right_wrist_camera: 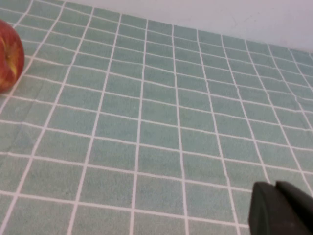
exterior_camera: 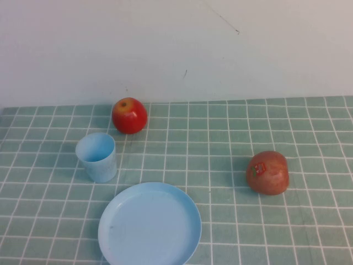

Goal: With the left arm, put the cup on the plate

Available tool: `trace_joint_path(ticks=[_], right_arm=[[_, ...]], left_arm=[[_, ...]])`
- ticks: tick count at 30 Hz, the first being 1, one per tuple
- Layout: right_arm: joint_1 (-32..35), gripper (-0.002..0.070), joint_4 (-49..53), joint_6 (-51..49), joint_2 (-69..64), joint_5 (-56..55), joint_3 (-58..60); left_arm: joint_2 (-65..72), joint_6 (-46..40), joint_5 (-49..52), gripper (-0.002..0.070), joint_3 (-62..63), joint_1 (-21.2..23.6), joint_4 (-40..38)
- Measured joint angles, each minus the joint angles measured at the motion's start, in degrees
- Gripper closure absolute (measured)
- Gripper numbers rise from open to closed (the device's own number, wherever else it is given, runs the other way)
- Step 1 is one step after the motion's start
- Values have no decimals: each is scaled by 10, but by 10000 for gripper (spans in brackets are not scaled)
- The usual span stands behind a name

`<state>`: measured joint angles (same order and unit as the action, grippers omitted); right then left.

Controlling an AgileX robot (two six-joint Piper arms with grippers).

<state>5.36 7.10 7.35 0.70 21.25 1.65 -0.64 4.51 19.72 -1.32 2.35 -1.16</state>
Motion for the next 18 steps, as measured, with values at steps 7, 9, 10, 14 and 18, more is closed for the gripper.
trace_joint_path(ticks=[7, 9, 10, 14, 18], right_arm=[[0, 678, 0, 0, 0, 0, 0], [0, 678, 0, 0, 0, 0, 0], [0, 678, 0, 0, 0, 0, 0], [0, 678, 0, 0, 0, 0, 0], [0, 678, 0, 0, 0, 0, 0]], left_arm=[[0, -3, 0, 675, 0, 0, 0], [0, -3, 0, 675, 0, 0, 0], [0, -3, 0, 675, 0, 0, 0], [0, -4, 0, 675, 0, 0, 0], [0, -4, 0, 675, 0, 0, 0]])
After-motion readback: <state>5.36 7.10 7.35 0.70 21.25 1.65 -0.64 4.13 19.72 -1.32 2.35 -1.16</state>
